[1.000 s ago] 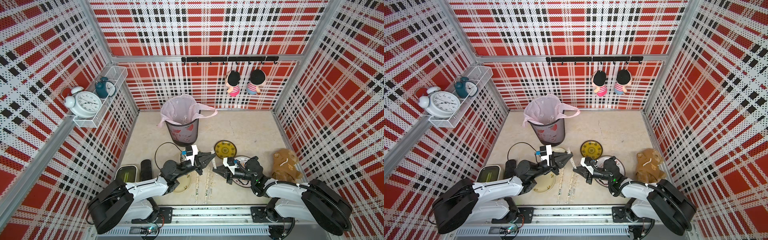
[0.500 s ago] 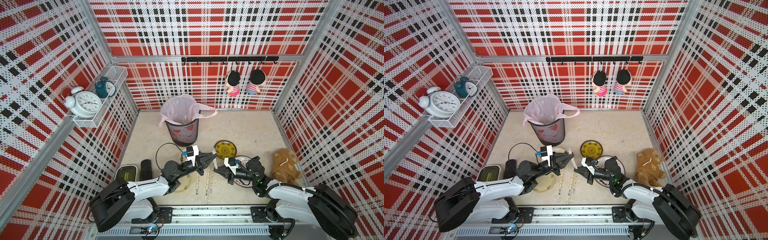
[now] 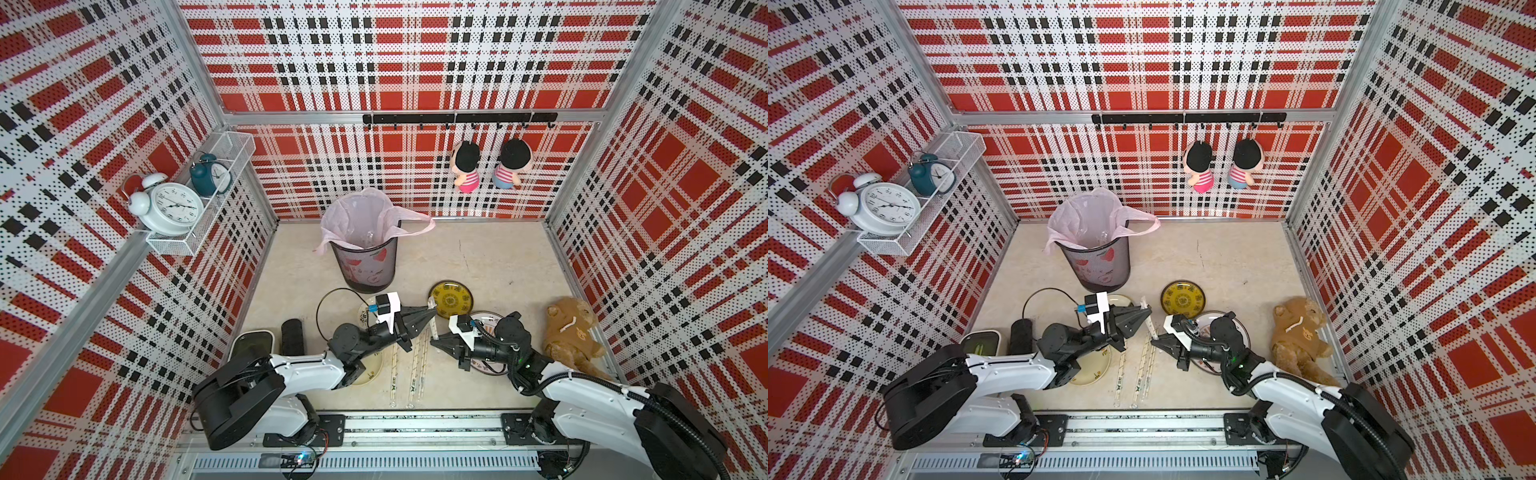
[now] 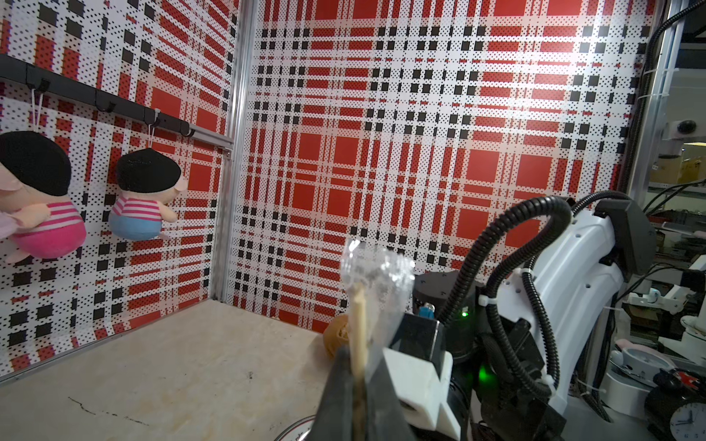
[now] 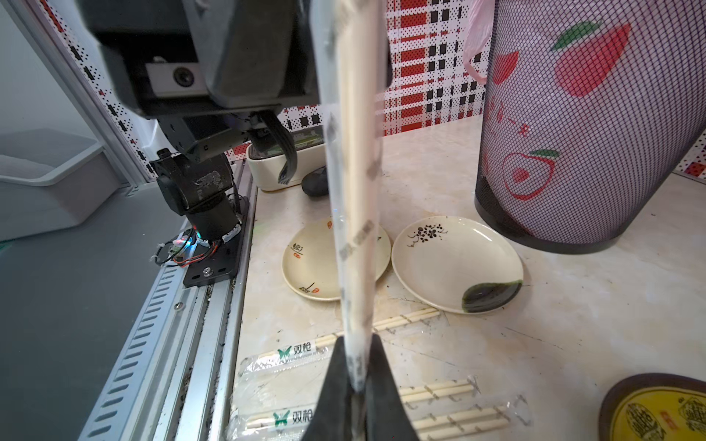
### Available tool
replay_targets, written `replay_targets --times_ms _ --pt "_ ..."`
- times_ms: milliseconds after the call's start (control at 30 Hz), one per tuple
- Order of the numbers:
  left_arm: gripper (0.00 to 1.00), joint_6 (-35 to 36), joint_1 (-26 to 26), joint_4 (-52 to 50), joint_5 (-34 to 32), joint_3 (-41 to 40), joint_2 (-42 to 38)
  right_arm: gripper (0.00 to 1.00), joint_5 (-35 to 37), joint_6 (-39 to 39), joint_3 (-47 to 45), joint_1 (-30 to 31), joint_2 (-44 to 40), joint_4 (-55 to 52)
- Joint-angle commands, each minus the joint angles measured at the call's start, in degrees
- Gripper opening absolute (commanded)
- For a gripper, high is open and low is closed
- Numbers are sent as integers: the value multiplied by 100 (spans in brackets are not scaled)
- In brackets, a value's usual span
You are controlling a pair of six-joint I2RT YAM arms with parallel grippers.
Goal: Remove the packaging of disposable chopsticks
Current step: Remove the packet bag from the disposable chopsticks.
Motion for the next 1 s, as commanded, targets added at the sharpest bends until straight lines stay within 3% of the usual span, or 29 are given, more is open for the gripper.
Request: replay_targets --times_ms 0,667,833,967 --pt "4 149 -69 -831 174 -167 379 0 -213 -132 507 14 -394 871" --pt "8 250 -87 -976 145 -306 716 0 -284 -235 1086 14 -768 356" --pt "1 258 -61 -1098 170 -332 642 0 -279 -282 1188 18 -805 198" --pt "9 259 -61 -1178 277 -359 590 0 -254 -325 1274 14 -799 72"
